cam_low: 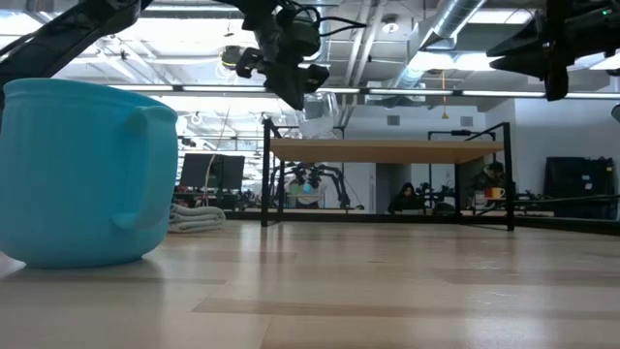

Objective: Stack small to large cups/mugs on shelf
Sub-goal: Put the transparent mug on the shelf

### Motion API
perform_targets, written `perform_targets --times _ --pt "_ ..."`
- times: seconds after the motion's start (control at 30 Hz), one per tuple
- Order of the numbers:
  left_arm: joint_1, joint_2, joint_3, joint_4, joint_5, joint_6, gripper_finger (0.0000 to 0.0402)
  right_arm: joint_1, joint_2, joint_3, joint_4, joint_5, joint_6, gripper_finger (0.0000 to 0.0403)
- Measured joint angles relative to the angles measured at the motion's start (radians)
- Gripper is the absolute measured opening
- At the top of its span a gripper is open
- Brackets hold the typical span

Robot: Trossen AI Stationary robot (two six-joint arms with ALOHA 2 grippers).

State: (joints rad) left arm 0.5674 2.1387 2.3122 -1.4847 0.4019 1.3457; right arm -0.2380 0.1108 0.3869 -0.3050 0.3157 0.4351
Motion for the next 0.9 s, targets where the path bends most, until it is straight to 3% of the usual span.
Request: perform_targets --times 0.27,0.9 --pt "-0.001 0.0 0.0 0.036 -0.016 -0.026 0.0057 0.0 0.0 0.0 0.0 0.0 0.0 0.0118" --pt "-0.001 0.0 0.0 0.074 -0.074 0.005 0.0058 0.0 0.0 0.0 0.0 0.0 0.0 0.0118"
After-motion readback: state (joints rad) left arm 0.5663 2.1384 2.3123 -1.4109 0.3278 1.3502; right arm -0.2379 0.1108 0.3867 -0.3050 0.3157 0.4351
